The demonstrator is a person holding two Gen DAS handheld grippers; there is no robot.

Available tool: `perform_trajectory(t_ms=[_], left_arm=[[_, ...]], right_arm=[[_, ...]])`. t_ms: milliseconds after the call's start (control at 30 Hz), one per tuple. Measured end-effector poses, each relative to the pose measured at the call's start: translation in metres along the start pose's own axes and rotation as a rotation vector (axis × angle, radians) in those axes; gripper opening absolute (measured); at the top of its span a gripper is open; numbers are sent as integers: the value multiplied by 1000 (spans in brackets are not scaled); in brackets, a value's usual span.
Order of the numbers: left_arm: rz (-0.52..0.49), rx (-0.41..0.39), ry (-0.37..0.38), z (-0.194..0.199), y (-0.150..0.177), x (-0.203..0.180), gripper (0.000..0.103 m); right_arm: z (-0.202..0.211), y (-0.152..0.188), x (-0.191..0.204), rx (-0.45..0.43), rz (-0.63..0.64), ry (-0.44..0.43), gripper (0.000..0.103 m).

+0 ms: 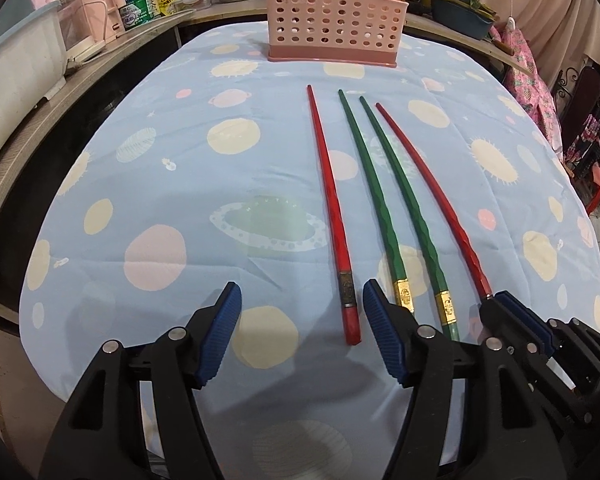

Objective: Organize utensils
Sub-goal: 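Grasp a red chopstick with the left tool while the right tool grasps another red one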

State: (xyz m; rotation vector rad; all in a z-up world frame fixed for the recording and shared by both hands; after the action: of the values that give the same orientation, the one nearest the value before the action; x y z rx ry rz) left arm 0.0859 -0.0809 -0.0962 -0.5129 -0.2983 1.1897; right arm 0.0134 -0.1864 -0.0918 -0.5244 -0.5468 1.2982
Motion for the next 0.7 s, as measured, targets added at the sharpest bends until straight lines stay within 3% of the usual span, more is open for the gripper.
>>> perform_trajectory(t_ms=[200,633,700], left_arm=[[-13,-5,-18,-2,2,-2,59],[-36,-8,-14,1,3,-4,10],[-33,-4,-7,2,3,-4,7]], right_arm=[[0,0,0,0,0,0,7],[0,0,0,0,-2,-1,7],[0,0,0,0,-2,-1,7]])
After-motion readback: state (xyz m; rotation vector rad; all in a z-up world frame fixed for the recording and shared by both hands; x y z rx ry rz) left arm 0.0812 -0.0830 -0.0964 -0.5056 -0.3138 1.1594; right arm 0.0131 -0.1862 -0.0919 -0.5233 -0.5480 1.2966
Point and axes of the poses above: each gripper's, at about its wrist camera, not at the fingertips, and z roughly against the way its jaws point, x to its left, y to its underside, the point moved 5 cm from there along -z, roughly the way its jaws point, and after that the axes turned 4 degrees about z, right-handed, at the moved point
